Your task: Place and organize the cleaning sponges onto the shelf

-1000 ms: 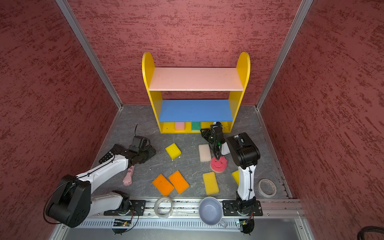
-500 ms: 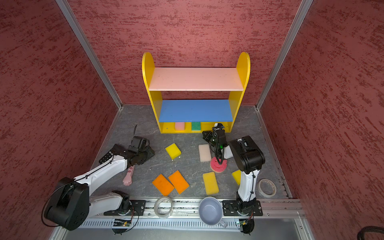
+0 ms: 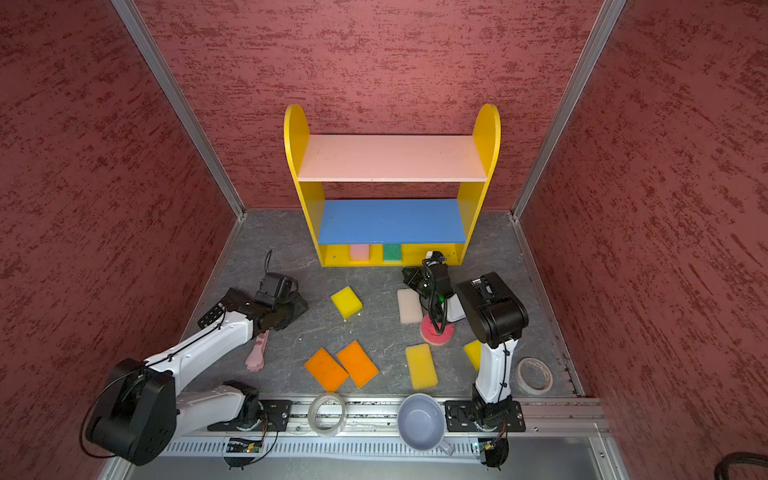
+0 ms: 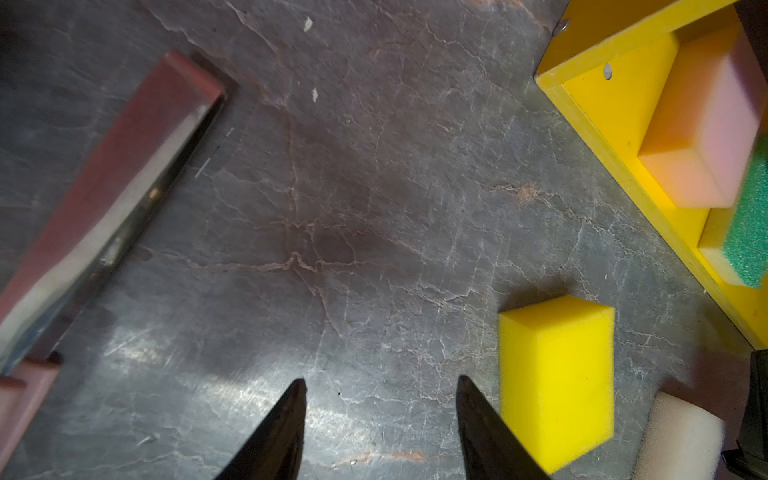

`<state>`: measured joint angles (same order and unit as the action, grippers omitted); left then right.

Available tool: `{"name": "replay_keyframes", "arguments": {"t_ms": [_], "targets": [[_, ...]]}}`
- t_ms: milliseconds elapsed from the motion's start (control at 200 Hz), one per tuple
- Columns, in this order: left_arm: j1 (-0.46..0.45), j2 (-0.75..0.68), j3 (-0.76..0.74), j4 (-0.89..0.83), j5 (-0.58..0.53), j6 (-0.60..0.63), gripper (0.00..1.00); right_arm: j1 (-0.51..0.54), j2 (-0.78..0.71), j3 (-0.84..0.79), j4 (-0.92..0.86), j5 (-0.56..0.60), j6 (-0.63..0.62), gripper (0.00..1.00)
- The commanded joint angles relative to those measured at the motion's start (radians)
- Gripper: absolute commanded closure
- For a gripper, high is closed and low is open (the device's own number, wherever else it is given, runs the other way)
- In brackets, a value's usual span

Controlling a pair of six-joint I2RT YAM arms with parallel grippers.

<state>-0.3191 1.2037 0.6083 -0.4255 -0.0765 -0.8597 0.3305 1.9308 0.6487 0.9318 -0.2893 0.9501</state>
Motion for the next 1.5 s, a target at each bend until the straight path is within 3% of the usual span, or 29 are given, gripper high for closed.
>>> {"name": "replay_keyframes", "arguments": {"t_ms": [0,1498], "targets": [[0.006,0.008,0.002,0.024,0.0,-0.005,0.42,0.01,0.012,-0.012,0.039,0.02,0.02,1.0],[0.04,-0.067,-0.056,-0.008,0.006,-0.033,0.42,0.093,0.108,0.039,0.066,0.105,0.049,1.0]]}}
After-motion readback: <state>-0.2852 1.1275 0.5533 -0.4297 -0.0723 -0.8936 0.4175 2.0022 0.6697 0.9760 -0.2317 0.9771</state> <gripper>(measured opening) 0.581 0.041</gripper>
